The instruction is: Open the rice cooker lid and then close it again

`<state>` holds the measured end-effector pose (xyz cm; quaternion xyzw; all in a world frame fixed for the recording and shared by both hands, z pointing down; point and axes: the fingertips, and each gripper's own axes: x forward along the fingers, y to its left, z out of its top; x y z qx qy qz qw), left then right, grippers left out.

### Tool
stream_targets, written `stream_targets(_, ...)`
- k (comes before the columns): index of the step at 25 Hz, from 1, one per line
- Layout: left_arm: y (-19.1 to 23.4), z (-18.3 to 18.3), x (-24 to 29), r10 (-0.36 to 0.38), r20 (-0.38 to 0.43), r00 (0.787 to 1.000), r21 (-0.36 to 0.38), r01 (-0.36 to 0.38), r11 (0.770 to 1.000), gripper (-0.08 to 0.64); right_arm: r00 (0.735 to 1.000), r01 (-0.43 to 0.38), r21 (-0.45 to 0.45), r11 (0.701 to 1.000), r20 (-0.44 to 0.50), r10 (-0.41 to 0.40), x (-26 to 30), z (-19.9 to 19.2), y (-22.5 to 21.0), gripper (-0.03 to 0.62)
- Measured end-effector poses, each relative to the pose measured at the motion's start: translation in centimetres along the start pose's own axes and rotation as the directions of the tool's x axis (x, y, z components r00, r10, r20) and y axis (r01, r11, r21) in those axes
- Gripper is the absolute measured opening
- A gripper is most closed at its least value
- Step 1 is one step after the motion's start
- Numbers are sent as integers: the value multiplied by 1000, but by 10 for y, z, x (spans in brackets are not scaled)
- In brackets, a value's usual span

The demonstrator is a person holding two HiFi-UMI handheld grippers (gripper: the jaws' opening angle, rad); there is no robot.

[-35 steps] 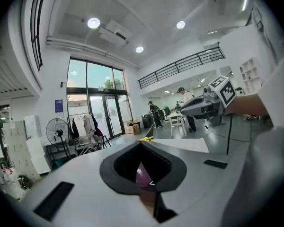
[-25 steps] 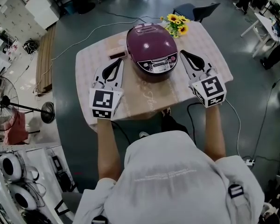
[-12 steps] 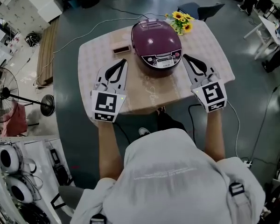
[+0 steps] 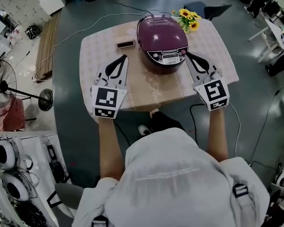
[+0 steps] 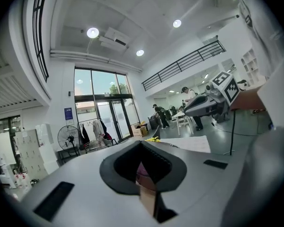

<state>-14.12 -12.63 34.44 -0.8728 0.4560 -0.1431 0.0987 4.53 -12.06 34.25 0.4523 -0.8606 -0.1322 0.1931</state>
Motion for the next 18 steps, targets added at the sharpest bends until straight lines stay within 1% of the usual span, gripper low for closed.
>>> stream_targets(2,4,3,0,10,9,1000,-7,-10,1000,15,1000,-4,-6,1000,-7,4,0,2,0,25)
stream_targets(8,11,4,-6,8,23,1000,-21,-8,1000,15,1000,1,-28,1000,-13,-1,4,12,4,25)
stream_targets(13,11,-4,-10,-1,14,1000,-30,2,1000,15,1000,9,-39,999,-23,-9,5,11,7,25)
stream_targets(18,17,0,-1,5,6,1000,-38,-5,999,15,1000,3,-41,999,-17,-4,10,18,-2,25)
